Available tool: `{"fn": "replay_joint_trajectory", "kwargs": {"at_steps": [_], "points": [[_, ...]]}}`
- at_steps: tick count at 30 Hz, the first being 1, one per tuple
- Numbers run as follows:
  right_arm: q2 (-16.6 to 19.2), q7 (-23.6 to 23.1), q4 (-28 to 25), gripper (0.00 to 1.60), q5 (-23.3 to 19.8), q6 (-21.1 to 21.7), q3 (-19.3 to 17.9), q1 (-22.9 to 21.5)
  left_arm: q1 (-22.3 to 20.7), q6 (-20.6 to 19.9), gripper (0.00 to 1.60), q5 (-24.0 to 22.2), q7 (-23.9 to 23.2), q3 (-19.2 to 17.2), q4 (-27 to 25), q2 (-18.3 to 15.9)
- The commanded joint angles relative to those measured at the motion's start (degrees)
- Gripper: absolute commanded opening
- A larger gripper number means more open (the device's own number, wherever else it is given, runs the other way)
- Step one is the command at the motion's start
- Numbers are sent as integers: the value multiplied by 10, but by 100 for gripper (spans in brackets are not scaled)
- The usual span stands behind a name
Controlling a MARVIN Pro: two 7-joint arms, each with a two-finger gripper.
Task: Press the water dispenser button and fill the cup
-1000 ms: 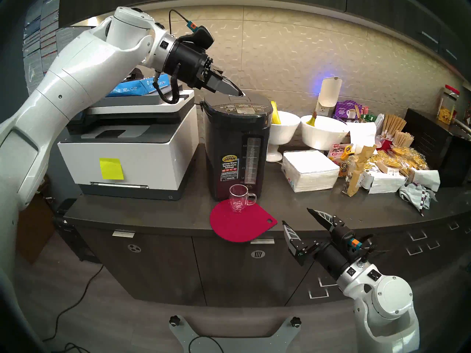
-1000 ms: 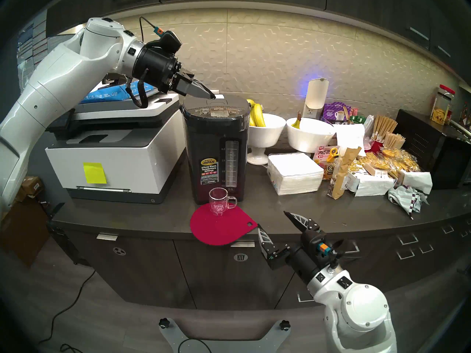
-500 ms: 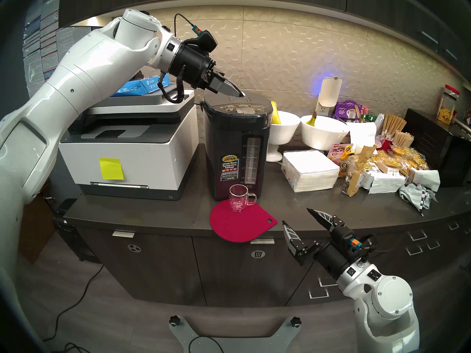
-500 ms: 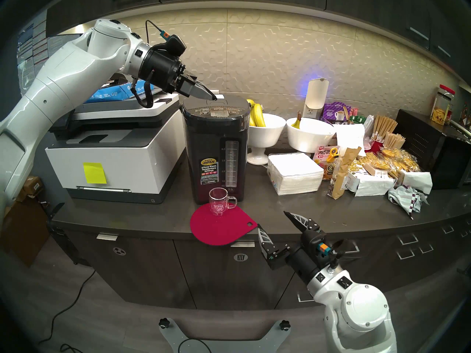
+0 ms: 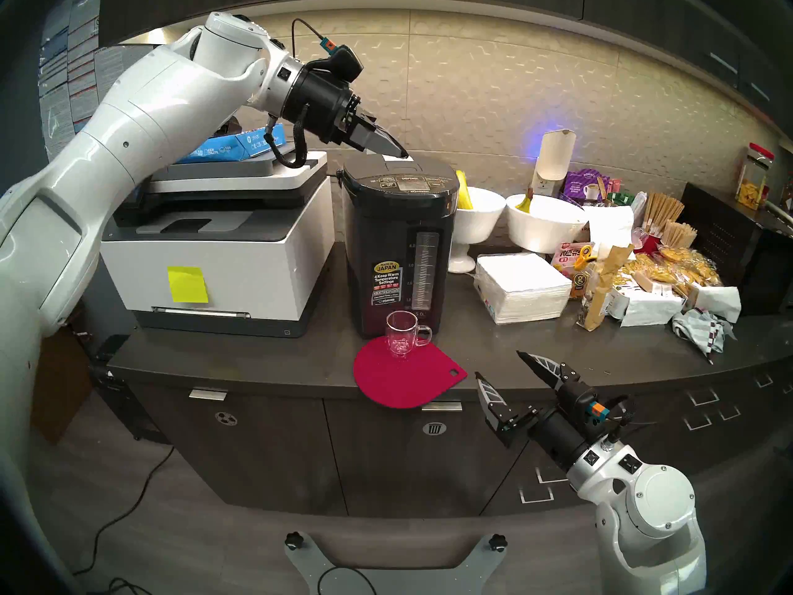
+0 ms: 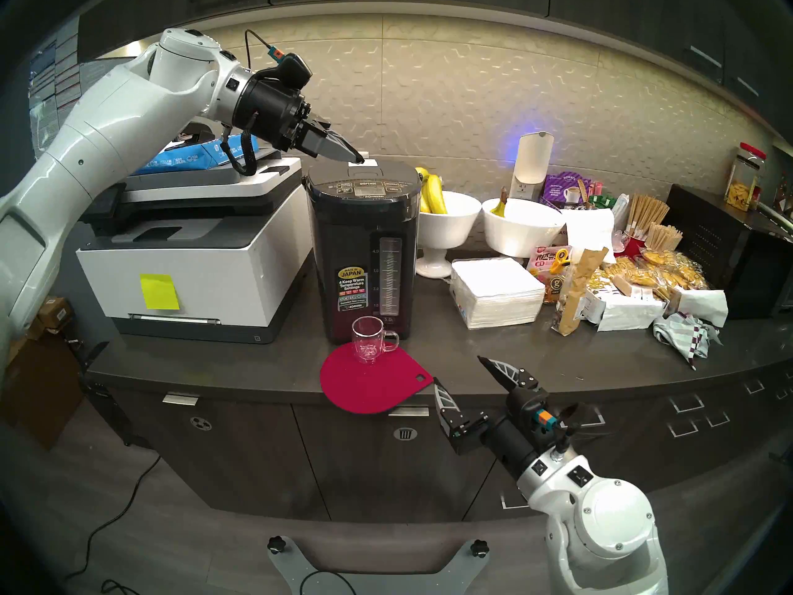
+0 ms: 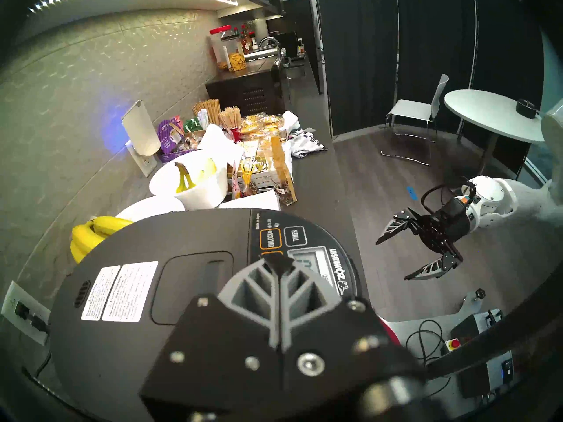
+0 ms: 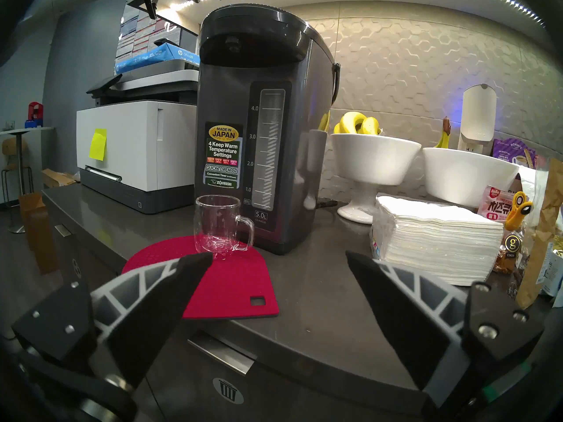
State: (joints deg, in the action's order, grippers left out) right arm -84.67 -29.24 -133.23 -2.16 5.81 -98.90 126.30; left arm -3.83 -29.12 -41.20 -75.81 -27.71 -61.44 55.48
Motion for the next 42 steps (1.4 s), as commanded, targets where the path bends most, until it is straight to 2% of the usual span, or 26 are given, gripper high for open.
{"fn": "replay_joint_trajectory", "kwargs": {"at_steps": [1,13,20,21,22,32,38,39,42], "points": [[1,0,-14,160,1,-1,1,-2,-12,18,0,-4,-22,-1,26,27],[1,-1,-14,160,1,-2,1,-2,-14,46,0,0,-33,4,79,64],[1,-1,-14,160,1,-2,1,-2,-13,51,0,-3,-37,1,86,70],[1,-1,-14,160,1,-2,1,-2,-13,50,55,-5,-41,-1,85,68],[1,-1,-14,160,1,-2,1,-2,-12,49,160,-7,-36,-4,80,64],[1,-1,-13,160,1,-2,1,-2,-3,64,160,-7,-30,-18,66,12],[1,-1,-14,160,1,-2,1,-2,-10,78,160,3,-32,-12,71,11],[1,-1,-14,160,1,-2,1,-2,-12,78,0,3,-34,-11,72,13],[1,-1,-14,160,2,-1,1,-2,-15,73,0,7,-27,-8,76,18]]}}
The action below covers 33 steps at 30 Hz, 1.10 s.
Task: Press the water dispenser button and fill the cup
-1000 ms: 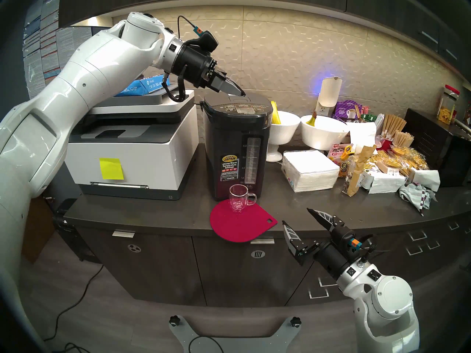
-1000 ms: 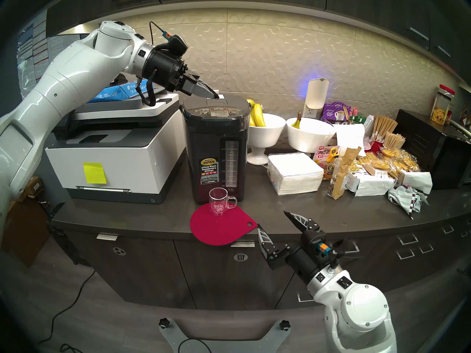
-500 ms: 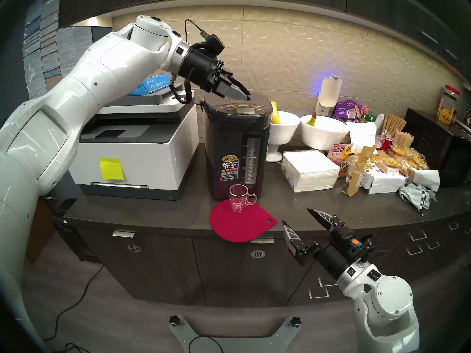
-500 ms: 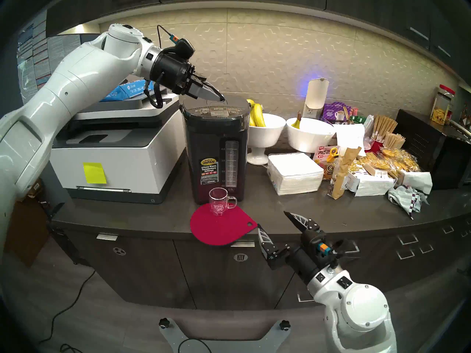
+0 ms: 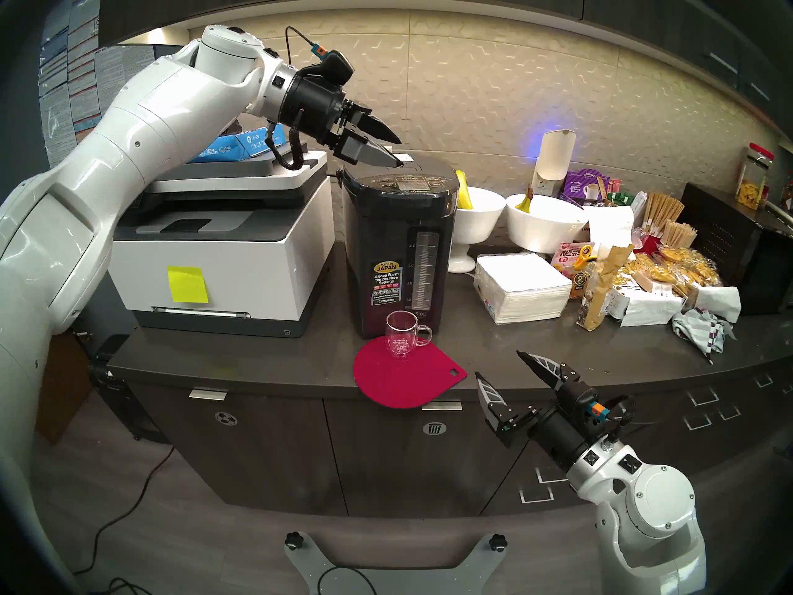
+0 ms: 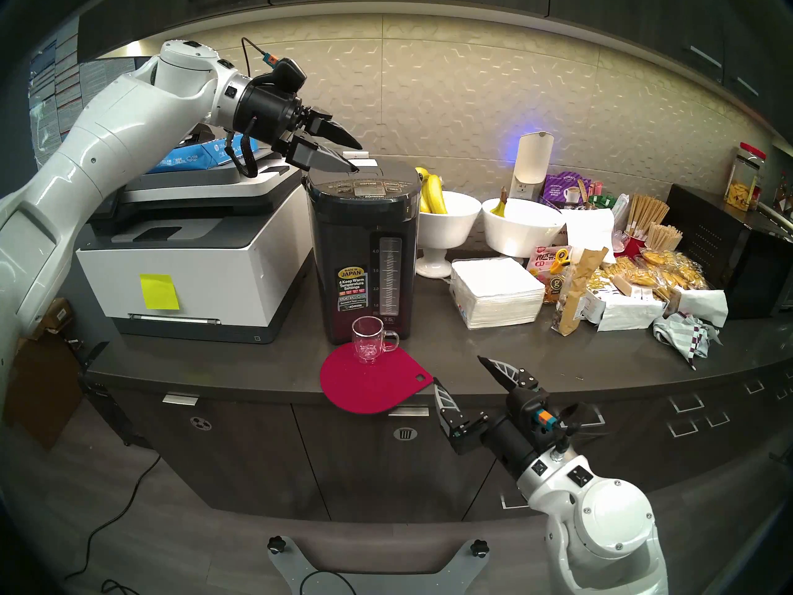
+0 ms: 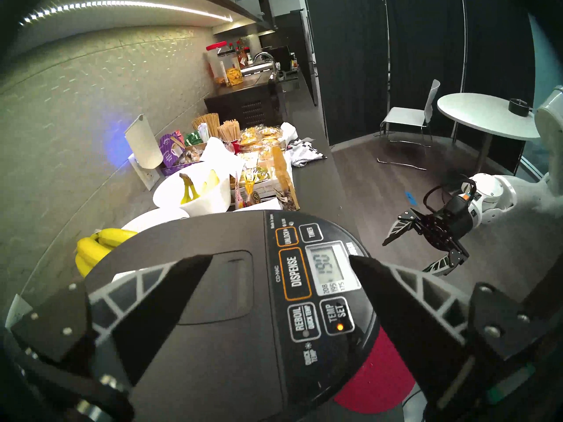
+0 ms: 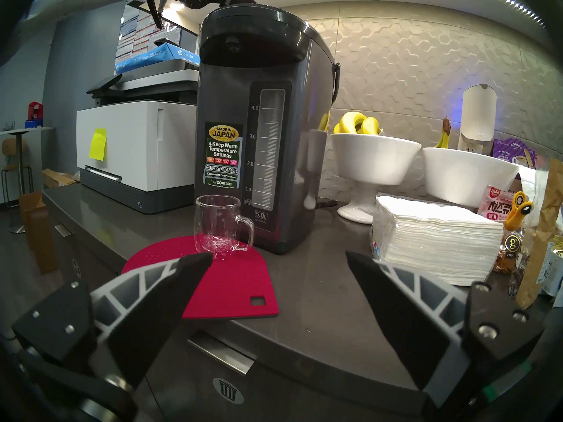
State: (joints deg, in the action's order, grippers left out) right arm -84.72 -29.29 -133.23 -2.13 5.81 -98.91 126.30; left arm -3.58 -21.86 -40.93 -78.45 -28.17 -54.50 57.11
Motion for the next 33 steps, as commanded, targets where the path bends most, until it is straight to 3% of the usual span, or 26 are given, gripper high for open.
{"fn": "replay_joint_trajectory", "kwargs": {"at_steps": [1,16,33], "points": [[1,0,-14,160,1,-1,1,-2,-18,1,0,6,0,-2,9,4],[1,-1,-14,160,1,-2,1,-2,-16,13,0,0,-2,-7,45,39],[1,-1,-14,160,1,-2,1,-2,-17,17,0,1,-7,-7,53,43]]}}
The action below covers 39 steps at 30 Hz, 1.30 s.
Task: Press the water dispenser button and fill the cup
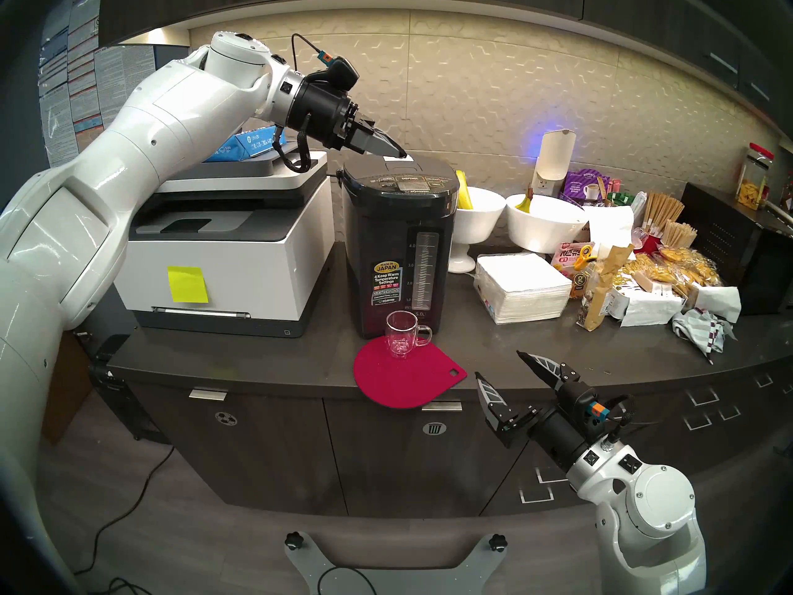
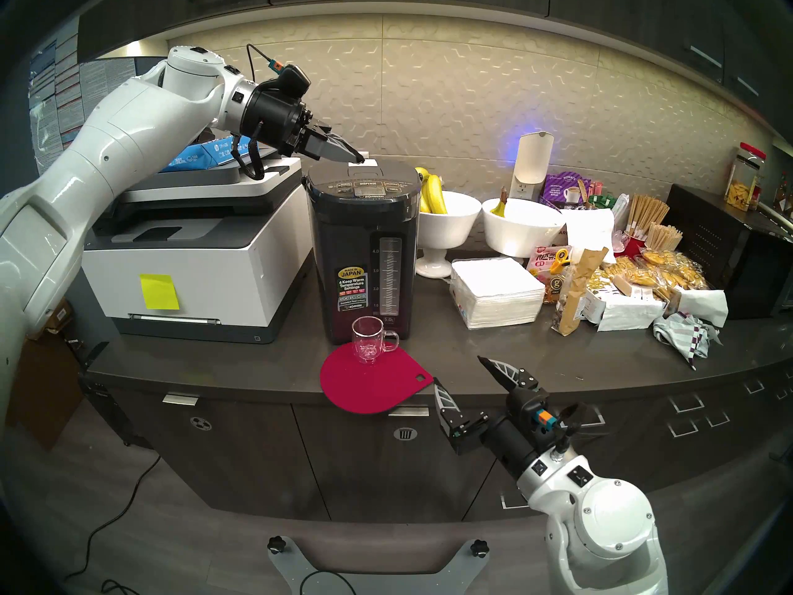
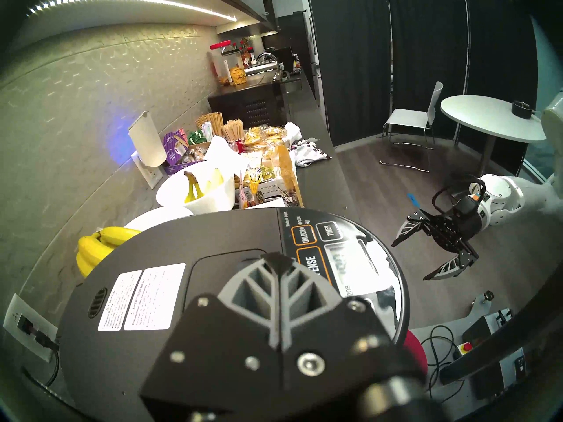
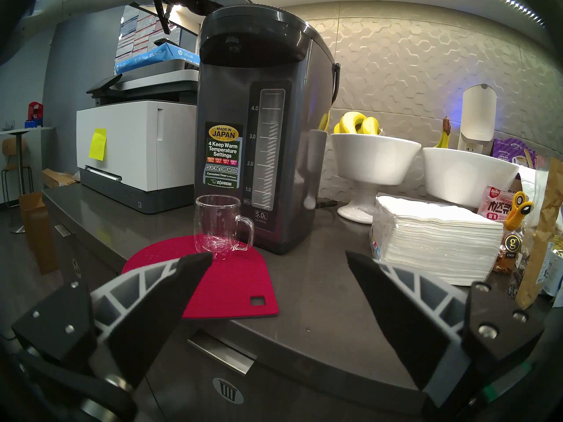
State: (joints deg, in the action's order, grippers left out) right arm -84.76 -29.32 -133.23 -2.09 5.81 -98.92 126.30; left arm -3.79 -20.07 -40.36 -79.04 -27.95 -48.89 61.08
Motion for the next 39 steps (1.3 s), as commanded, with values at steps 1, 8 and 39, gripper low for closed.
{"fn": "replay_joint_trajectory", "kwargs": {"at_steps": [1,8,39], "points": [[1,-1,-14,160,1,-2,1,-2,-16,0,0,-4,-2,-9,-3,3],[1,-1,-14,160,1,-2,1,-2,-22,-13,0,-1,-5,-5,-32,5],[1,-1,-14,160,1,-2,1,-2,-24,0,0,14,-31,17,49,60]]}}
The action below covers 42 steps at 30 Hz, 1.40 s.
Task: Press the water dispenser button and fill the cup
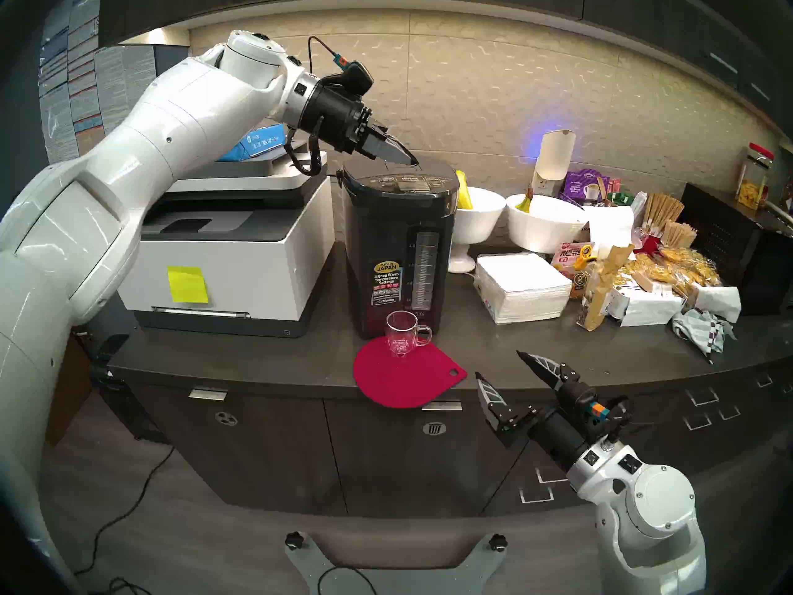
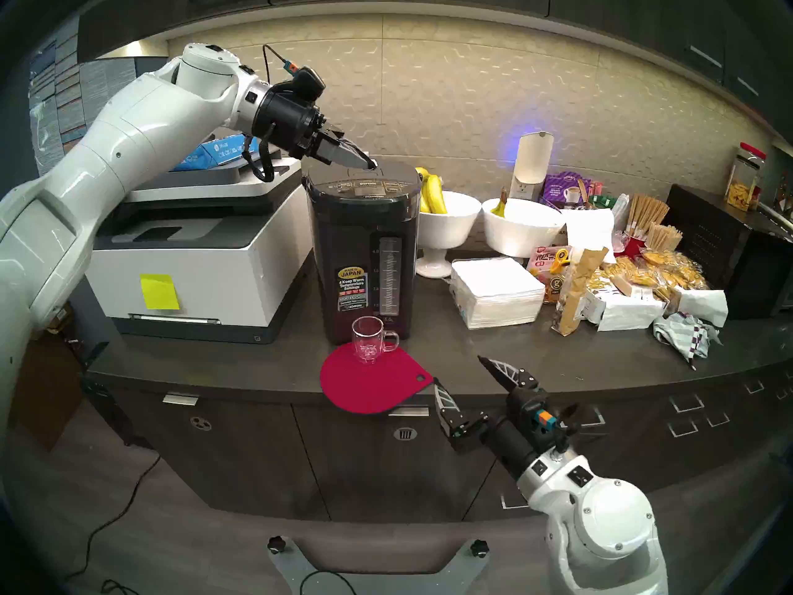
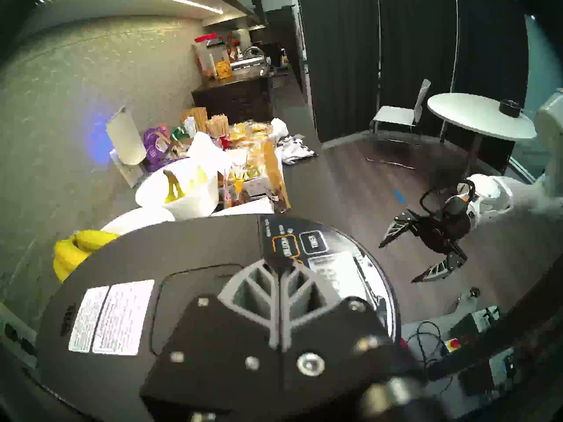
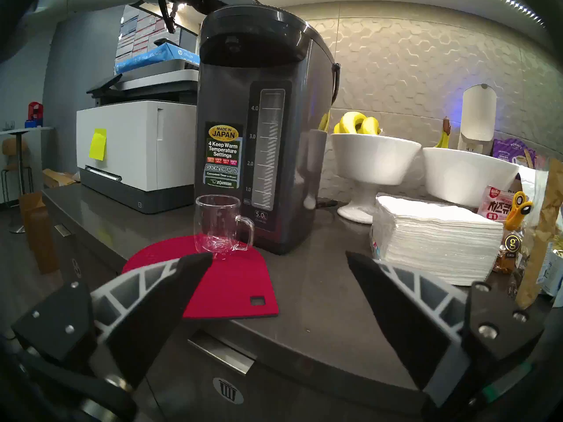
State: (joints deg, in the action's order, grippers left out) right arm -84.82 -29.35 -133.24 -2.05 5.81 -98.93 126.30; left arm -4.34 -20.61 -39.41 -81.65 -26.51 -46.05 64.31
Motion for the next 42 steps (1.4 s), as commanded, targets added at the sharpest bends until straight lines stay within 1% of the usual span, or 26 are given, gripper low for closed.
{"fn": "replay_joint_trajectory", "kwargs": {"at_steps": [1,7,12,21,29,42], "points": [[1,-1,-14,160,1,-2,1,-2,-19,7,0,5,-7,3,24,31],[1,-1,-14,160,1,-2,1,-2,-23,6,0,9,-12,5,34,43],[1,-1,-14,160,1,-2,1,-2,-27,2,0,11,-15,4,33,45],[1,-1,-14,160,1,-2,1,-2,-26,-14,0,16,-18,3,10,39],[1,-1,-14,160,1,-1,1,-2,-15,-26,0,17,-3,1,-16,31],[1,-1,-14,160,1,-1,1,-2,-6,-33,0,16,11,1,-29,29]]}}
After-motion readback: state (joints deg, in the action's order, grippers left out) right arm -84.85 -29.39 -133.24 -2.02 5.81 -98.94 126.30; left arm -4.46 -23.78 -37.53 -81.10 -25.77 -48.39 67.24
